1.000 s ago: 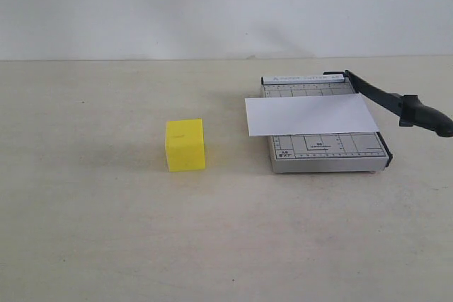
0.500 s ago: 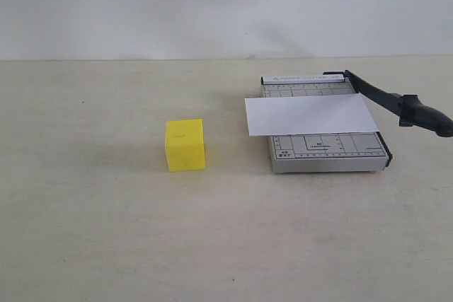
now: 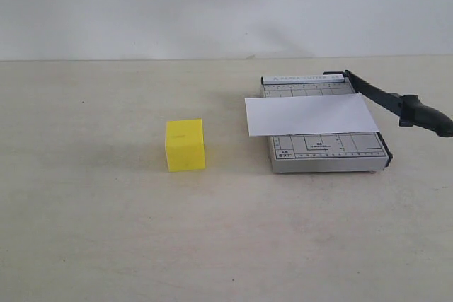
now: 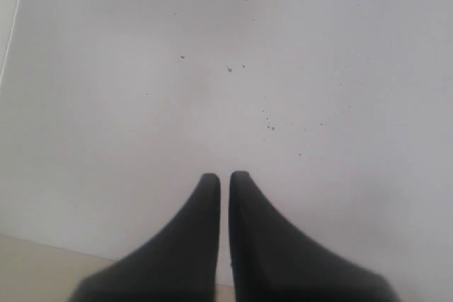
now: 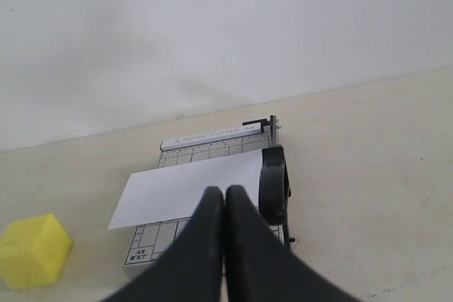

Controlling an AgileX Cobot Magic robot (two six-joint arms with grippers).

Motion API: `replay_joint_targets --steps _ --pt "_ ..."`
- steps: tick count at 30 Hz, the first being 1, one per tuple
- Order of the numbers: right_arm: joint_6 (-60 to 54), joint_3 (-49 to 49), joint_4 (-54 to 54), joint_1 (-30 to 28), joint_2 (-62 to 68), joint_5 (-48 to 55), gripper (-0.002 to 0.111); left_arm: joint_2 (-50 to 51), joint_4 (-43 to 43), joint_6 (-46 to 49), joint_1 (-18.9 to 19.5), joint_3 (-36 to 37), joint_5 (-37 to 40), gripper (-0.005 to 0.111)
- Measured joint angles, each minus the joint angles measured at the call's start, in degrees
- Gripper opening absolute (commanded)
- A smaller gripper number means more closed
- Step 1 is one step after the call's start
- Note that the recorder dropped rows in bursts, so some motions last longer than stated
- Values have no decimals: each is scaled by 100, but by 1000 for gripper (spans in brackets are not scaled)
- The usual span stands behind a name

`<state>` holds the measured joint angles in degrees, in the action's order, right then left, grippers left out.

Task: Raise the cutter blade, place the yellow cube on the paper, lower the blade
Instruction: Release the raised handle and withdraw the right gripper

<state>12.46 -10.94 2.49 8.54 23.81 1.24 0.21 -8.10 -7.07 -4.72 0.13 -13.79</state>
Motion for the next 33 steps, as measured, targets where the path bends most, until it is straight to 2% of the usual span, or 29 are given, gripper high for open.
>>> replay_joint_targets --steps 8,15,21,26,33 --pt "11 9 0 0 0 -11 0 0 0 -216 0 0 -68 5" --pt "11 81 0 0 0 -124 0 0 0 -230 0 0 508 5" --pt "11 642 0 0 0 -540 0 0 0 -230 0 0 990 5" --pt "11 1050 -21 0 0 -746 0 100 0 -230 0 -23 1038 13" --pt "11 1066 -34 0 0 -893 0 1011 0 -230 0 -481 839 21"
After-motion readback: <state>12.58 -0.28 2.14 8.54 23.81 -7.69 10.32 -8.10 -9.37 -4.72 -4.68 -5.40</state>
